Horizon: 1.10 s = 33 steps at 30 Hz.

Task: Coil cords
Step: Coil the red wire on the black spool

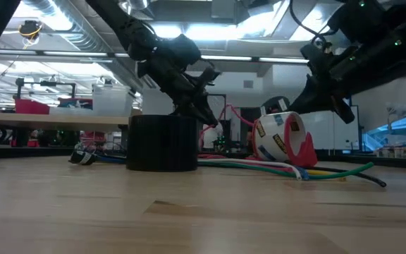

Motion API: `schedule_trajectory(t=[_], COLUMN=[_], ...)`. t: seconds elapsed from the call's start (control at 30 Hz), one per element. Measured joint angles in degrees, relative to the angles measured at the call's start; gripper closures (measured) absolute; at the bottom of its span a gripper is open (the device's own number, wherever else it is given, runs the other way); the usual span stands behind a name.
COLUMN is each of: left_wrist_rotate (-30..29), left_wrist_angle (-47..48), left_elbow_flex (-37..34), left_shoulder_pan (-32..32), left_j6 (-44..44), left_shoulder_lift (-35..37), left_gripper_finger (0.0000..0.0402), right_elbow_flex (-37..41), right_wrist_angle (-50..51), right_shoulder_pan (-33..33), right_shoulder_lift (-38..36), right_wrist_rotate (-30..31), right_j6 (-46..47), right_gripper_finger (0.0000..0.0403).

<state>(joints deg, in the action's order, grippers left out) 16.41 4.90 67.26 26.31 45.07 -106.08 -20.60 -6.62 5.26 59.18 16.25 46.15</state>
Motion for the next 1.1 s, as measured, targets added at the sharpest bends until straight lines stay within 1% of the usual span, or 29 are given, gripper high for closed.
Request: schedule_trajectory(t=[0.2,0.33,0.4,0.57,0.7,0.8,0.97,1.1], left_wrist_rotate=[0.5,1.6,1.6,1.6,3.3,4.2,4.3,1.7], left_wrist_angle=[-0.5,-3.0,-4.9,-12.6,-18.4,-18.9,-18.9,-19.0], left_elbow_flex=[0.0,0.0,0.0,0.0,0.1,1.0,3.5,6.5], left_shoulder_pan=[2.8,4.1,4.5,4.4,4.0,3.6,2.9,2.8], left_j6=[4.0,5.7,7.1,10.7,13.6,14.8,15.0,16.2], left_shoulder_lift=[0.0,0.0,0.0,0.0,0.0,0.0,0.0,0.0], left_gripper_finger=[0.0400,0.0400,0.0400,0.0400,0.0400,0.0400,0.0400,0.0400], right_elbow_flex=[-0.1,-1.9,-3.4,-7.1,-9.4,-9.9,-9.9,-9.9], right_wrist_angle=[0.8,1.4,2.3,6.0,9.5,11.7,13.4,13.5], right_shoulder_pan=[0.0,0.0,0.0,0.0,0.0,0.0,0.0,0.0], right_shoulder_lift=[0.0,0.0,0.0,0.0,0.0,0.0,0.3,2.3], right_wrist_rotate=[0.2,1.1,1.4,4.4,6.5,9.6,12.5,12.6], right_j6=[-2.2,-5.3,-7.7,-13.6,-16.4,-16.7,-16.7,-17.9], right_gripper_finger=[0.0398,0.0398,0.0398,0.0398,0.0398,0.0398,0.0398,0.0398])
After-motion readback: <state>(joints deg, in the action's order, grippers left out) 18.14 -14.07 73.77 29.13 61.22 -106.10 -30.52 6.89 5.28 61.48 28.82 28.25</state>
